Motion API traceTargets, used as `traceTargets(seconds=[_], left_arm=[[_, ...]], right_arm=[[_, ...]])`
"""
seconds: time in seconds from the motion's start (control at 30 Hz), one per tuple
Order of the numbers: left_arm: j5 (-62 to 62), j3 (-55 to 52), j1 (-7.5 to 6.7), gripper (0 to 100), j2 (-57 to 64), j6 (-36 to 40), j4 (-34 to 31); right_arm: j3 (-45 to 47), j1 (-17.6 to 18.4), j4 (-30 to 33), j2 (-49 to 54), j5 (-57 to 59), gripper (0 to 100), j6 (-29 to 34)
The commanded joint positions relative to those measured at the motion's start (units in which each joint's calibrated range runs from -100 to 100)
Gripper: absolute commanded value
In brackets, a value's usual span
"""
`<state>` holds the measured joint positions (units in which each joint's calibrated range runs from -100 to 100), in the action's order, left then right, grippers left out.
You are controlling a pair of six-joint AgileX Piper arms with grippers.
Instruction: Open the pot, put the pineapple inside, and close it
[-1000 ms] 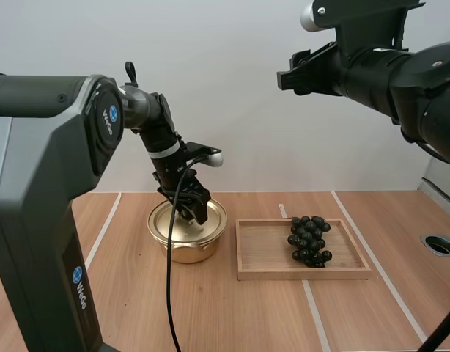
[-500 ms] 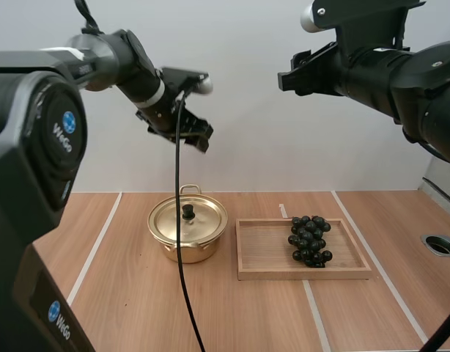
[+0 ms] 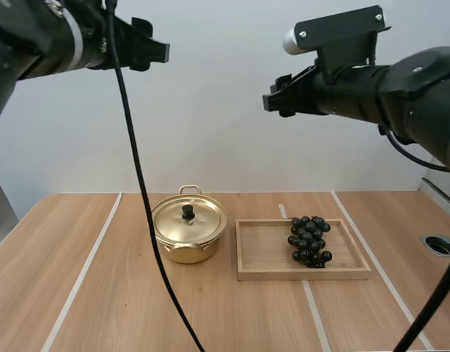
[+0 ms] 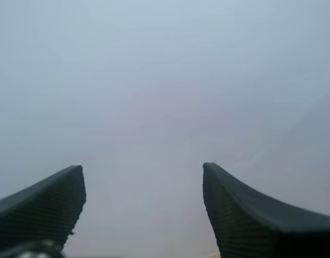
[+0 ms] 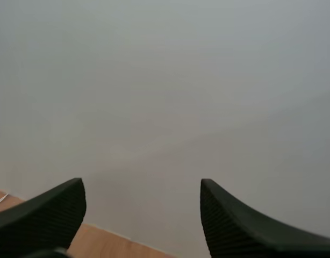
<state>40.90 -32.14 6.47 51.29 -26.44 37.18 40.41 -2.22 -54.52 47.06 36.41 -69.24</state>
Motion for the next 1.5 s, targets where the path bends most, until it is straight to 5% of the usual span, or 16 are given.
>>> traceTargets(seconds=[0.0, 0.23, 0.47, 0.6, 0.77, 1.1, 1.47], left_arm=[[-1.2, -5.3, 0.14, 100, 8.9, 0.0, 1.5], [12.9, -16.2, 3.01, 100, 27.2, -0.1, 1.2], [-5.5, -23.3, 3.03, 100, 41.6, 4.9, -1.5], [-23.1, -28.8, 0.05, 100, 42.6, 9.7, -5.8], [-24.0, -37.2, -3.96, 100, 42.7, 10.8, -17.7], [-40.9, -59.7, -4.97, 100, 46.9, 17.1, -19.0], [-37.2, -67.9, -4.53, 100, 48.7, 20.4, -13.7]], right_arm=[[0.2, -0.2, 0.4, 0.5, 3.1, 100, 0.0], [0.2, -0.2, 2.1, 0.5, -6.6, 100, 0.6], [0.5, -0.2, 2.1, 0.5, -22.4, 100, 3.8], [5.3, -0.2, 0.8, 1.7, -31.6, 100, 4.0], [15.8, -0.2, 0.8, 5.5, -41.2, 100, 4.0], [36.8, -0.2, 4.1, 17.7, -45.3, 100, 3.7], [48.2, -1.1, 4.2, 17.7, -50.0, 100, 3.7]])
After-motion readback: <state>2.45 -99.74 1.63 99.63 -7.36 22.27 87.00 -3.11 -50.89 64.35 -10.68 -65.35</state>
